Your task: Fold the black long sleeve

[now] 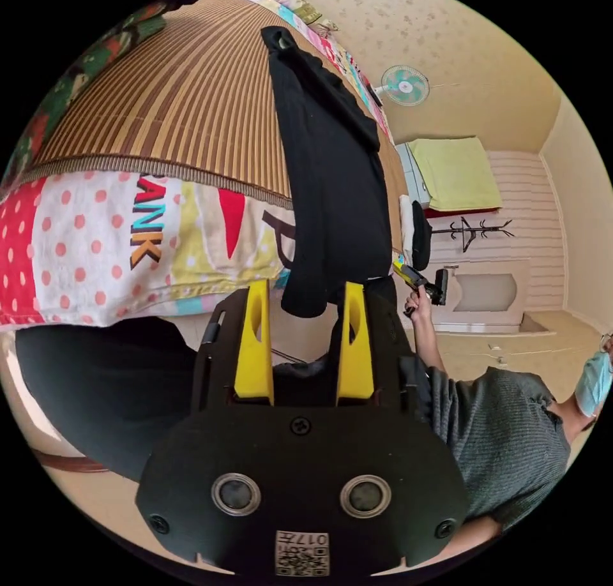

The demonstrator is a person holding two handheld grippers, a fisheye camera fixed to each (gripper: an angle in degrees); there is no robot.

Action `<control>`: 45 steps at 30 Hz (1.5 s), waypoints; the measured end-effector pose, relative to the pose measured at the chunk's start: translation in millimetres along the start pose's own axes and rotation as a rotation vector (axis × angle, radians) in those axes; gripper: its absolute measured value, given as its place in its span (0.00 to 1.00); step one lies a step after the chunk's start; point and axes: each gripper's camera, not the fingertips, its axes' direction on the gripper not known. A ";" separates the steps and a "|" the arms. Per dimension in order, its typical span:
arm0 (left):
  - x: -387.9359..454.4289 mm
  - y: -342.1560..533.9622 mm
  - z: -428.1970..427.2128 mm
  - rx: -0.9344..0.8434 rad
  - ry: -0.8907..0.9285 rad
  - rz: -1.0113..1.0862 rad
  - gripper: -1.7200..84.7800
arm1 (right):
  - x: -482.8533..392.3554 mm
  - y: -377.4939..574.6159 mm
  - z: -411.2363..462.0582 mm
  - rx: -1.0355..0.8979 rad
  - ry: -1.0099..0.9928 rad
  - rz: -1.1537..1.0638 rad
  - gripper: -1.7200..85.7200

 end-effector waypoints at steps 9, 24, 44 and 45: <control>4.3 12.3 -31.2 -0.013 0.290 0.186 0.08 | 13.4 -3.2 -17.7 -0.196 -0.316 -0.194 0.06; -46.2 -35.5 -141.7 0.568 0.697 0.112 0.06 | 30.3 -75.7 -55.9 0.160 -0.910 -0.133 0.05; -34.4 -101.7 -19.4 0.302 0.091 -0.150 0.16 | -129.7 -118.4 97.2 -0.052 -0.283 -0.333 0.16; -34.0 -100.3 -10.1 0.297 0.155 -0.183 0.15 | -155.5 -122.9 124.0 -0.168 -0.279 -0.351 0.17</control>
